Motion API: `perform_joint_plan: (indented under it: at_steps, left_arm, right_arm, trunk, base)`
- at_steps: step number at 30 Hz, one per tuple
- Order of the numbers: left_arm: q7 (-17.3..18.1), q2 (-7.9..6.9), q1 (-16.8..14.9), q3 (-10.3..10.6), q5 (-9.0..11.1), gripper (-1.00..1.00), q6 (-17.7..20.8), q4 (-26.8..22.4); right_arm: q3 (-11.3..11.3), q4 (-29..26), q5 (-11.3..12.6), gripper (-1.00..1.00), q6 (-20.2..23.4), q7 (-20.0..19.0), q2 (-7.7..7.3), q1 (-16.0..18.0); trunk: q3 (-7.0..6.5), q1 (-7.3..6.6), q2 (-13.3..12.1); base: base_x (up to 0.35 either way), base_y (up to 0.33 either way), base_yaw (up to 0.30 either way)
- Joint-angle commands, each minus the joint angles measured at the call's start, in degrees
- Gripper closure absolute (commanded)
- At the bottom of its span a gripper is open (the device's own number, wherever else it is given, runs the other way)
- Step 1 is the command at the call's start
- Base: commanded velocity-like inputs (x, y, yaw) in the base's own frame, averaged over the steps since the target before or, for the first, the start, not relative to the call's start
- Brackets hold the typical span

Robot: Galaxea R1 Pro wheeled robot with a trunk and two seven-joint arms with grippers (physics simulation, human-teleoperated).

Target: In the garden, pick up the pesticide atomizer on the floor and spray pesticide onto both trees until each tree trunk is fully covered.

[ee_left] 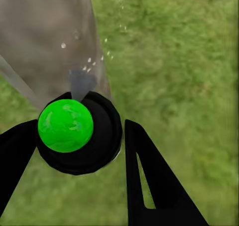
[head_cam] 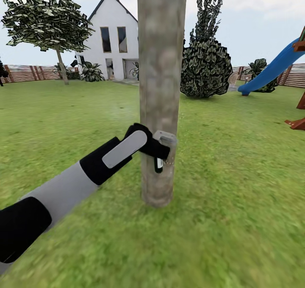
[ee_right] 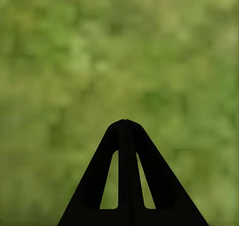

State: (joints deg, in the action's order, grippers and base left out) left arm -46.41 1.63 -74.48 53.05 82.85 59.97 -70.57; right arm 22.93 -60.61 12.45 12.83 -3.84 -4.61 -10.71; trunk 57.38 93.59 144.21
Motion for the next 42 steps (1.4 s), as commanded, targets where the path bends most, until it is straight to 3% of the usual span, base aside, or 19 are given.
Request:
perform_joint_plan:
  at_steps: [1,5,8,11,14,22,25,30,34,42]
  left_arm:
    - [-0.84,0.15,-0.73,0.05,1.15,1.0,0.03,0.64]
    - [-1.19,0.37,-4.78,0.01,4.89,1.0,0.03,3.76]
    - [-1.27,0.39,-9.4,-0.02,9.71,1.0,0.03,6.76]
    - [-1.31,0.44,-12.67,-0.04,11.57,1.0,0.03,8.79]
    - [-1.31,0.42,-17.89,-0.05,16.31,1.0,0.03,12.35]
    - [-1.4,2.9,-29.51,0.04,21.3,1.0,0.03,20.04]
    - [-1.4,3.81,-33.63,0.04,22.29,1.0,0.03,22.93]
    - [-1.48,3.93,-40.59,0.12,26.19,1.0,0.03,25.75]
    - [-1.49,4.04,-44.07,0.08,27.3,1.0,0.03,27.59]
    - [-1.49,3.66,-52.57,0.26,33.16,1.0,0.03,30.08]
  right_arm:
    - [0.09,-0.12,0.36,1.0,0.34,-0.24,-0.01,-0.01]
    - [0.09,-0.12,0.31,1.0,0.35,-0.25,0.03,-0.01]
    - [0.09,-0.19,0.24,1.0,0.35,-0.26,0.04,-0.01]
    - [0.09,-0.19,0.21,1.0,0.35,-0.27,0.04,-0.01]
    - [0.09,-0.2,0.2,1.0,0.35,-0.22,0.04,-0.01]
    - [0.01,-0.13,0.16,1.0,0.35,-0.23,0.04,-0.01]
    - [-0.01,-0.19,0.09,1.0,0.35,-0.22,0.04,-0.01]
    - [-0.14,-0.18,0.03,1.0,0.35,-0.2,0.04,-0.01]
    - [-0.14,-0.19,-0.03,1.0,0.35,-0.2,0.04,-0.01]
    - [-0.17,-0.14,-0.06,1.0,0.33,-0.25,-0.01,-0.01]
  trunk:
    - [0.05,-0.01,0.02]
    - [0.05,-0.01,0.02]
    - [0.05,-0.01,0.02]
    - [0.05,-0.01,0.02]
    - [0.05,-0.01,0.02]
    - [0.05,-0.01,0.02]
    - [0.05,-0.01,0.02]
    - [0.05,-0.01,0.02]
    - [0.05,-0.01,0.02]
    - [0.05,-0.01,0.02]
  base:
    - [0.0,0.0,0.0]
    - [0.0,0.0,0.0]
    - [0.0,0.0,0.0]
    - [0.0,0.0,0.0]
    - [0.0,0.0,0.0]
    - [0.0,0.0,0.0]
    - [0.0,0.0,0.0]
    - [0.0,0.0,0.0]
    - [0.0,0.0,0.0]
    - [0.0,0.0,0.0]
